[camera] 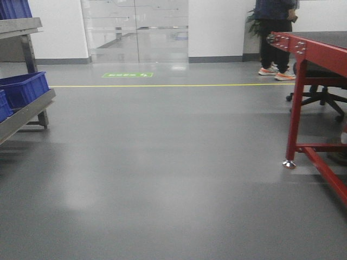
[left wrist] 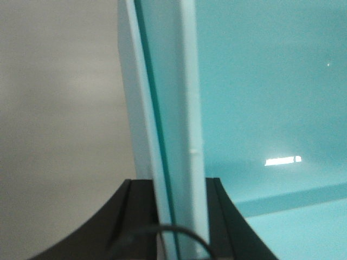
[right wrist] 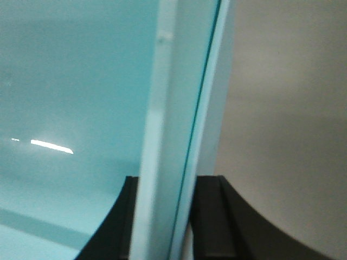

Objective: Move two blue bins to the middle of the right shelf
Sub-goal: 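Drive across the floor carrying the light blue bin in both grippers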

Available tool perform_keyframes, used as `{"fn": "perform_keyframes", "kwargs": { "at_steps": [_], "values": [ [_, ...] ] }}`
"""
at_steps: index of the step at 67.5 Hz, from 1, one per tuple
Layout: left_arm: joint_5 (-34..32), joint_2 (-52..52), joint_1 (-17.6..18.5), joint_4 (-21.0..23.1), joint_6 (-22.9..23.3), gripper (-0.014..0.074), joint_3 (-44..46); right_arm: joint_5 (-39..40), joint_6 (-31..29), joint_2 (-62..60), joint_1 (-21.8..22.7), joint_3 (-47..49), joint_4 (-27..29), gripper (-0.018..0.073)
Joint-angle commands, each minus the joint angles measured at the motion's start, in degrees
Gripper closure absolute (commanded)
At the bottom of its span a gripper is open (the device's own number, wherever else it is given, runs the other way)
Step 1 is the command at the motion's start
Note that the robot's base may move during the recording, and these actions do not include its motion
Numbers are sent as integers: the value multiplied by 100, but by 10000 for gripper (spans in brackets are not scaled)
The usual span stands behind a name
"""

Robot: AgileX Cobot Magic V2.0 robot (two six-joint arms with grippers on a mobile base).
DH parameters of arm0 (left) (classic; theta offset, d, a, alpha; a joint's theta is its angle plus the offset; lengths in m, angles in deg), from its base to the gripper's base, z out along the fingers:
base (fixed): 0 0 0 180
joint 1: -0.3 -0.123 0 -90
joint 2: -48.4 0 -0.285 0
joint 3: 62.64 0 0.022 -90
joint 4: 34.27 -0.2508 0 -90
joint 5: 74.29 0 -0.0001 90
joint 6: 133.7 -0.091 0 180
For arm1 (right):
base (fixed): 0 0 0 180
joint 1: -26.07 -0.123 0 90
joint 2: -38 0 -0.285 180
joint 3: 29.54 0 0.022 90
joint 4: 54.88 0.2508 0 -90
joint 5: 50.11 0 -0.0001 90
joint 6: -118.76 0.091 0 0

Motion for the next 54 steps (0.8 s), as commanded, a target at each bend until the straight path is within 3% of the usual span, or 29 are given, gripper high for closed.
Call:
{"fn": "perform_keyframes", "kwargs": {
  "at_steps": [1, 54],
  "values": [
    [-451, 103, -3, 150, -37, 707, 99, 488, -16, -102, 20, 76, -19, 713],
    [-451, 103, -3, 150, -37, 707, 99, 498, -16, -102, 20, 76, -19, 713]
  ]
}}
